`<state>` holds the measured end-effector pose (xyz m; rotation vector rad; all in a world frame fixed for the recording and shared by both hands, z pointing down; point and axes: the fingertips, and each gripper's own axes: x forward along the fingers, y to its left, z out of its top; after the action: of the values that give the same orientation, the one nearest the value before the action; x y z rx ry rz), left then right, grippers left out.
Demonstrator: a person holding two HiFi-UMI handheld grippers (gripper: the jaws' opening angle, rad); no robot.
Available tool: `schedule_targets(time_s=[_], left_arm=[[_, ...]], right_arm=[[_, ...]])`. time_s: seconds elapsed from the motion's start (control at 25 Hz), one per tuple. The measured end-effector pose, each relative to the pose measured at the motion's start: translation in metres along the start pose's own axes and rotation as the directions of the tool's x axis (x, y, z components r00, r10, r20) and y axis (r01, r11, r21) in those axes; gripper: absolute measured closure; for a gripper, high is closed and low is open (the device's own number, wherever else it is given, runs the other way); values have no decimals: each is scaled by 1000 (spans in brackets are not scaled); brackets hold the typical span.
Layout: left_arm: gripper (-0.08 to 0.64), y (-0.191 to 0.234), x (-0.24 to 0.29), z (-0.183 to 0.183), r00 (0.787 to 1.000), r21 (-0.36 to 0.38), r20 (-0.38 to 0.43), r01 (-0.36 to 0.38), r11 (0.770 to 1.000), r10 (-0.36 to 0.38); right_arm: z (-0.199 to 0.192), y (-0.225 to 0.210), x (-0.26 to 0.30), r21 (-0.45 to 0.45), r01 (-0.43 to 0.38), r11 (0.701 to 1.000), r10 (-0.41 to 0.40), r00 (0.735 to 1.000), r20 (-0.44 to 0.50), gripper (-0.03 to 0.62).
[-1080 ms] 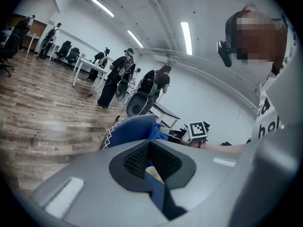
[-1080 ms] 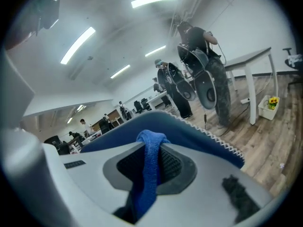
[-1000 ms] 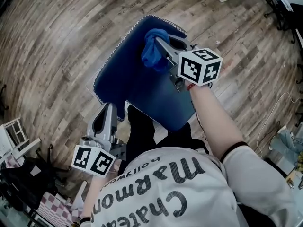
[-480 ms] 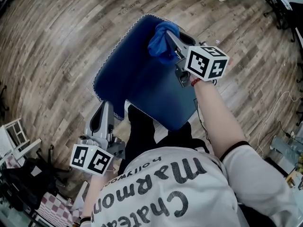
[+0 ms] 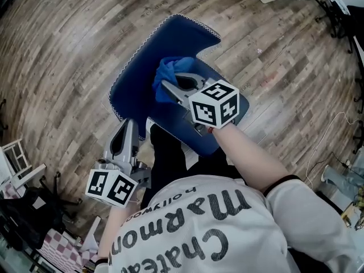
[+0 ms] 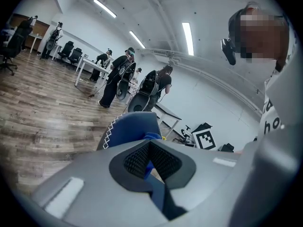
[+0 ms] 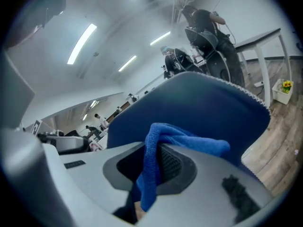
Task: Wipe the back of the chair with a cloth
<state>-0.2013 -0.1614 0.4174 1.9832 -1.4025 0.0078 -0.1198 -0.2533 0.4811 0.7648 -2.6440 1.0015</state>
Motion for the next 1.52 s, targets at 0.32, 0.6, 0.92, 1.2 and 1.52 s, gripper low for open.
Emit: schedule_targets(time_s=[0.32, 0.6, 0.92, 1.2, 1.52], left_arm=[[551, 6, -11, -9, 1000, -23, 8, -29, 999, 29], [551, 13, -14, -13, 999, -38, 6, -32, 999, 33], [551, 23, -11, -19, 999, -50, -18, -32, 998, 31], [551, 29, -14, -20, 999, -45, -34, -41, 998, 39], [551, 36, -9, -20, 998, -52, -46, -53, 997, 50]], right_arm=[[-46, 91, 20, -72, -260, 963, 244, 954, -177, 527], [-75, 121, 30, -77, -347, 935, 315, 910, -269, 528], [-61, 60, 42, -71, -198, 978, 176, 956, -235, 528], [-36, -6, 37, -93, -47, 995, 27, 980, -199, 529], [-8, -72, 26, -126, 125, 984, -144, 977, -158, 529]])
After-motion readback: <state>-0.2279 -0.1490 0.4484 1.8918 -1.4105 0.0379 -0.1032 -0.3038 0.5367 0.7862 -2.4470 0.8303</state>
